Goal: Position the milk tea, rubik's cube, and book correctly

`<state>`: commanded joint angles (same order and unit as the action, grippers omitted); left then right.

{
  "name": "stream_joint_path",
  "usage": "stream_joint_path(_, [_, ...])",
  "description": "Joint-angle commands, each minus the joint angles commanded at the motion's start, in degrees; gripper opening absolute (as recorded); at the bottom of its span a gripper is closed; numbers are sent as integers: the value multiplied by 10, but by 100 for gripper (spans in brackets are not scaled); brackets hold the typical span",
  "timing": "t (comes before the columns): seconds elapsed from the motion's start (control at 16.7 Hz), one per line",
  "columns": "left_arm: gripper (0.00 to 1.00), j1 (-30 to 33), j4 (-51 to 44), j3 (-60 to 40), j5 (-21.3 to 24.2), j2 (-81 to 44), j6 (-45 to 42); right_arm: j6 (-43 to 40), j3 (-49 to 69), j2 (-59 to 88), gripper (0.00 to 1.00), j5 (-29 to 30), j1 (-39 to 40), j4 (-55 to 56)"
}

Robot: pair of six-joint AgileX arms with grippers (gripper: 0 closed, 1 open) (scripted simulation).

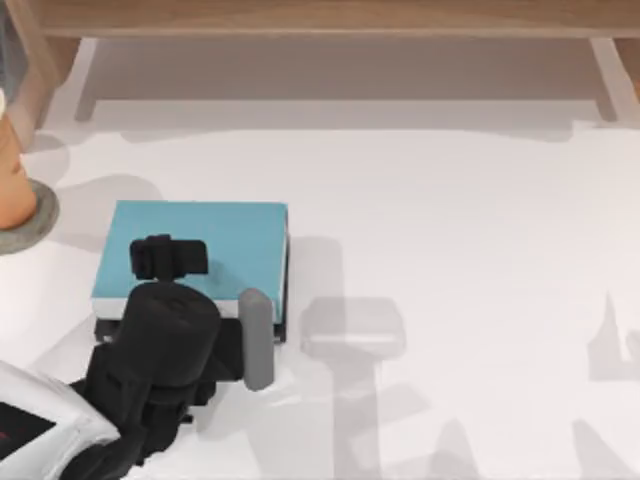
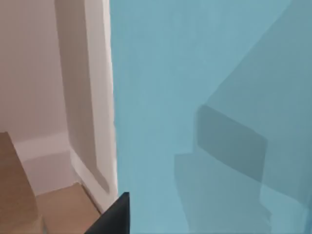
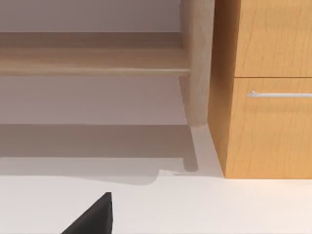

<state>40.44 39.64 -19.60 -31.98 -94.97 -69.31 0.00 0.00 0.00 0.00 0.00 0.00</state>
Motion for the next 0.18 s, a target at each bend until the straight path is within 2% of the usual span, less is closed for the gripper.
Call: stream_joint_path(0.18, [100,0,0,0,0,0,0,0,0,0,100,0,0,0])
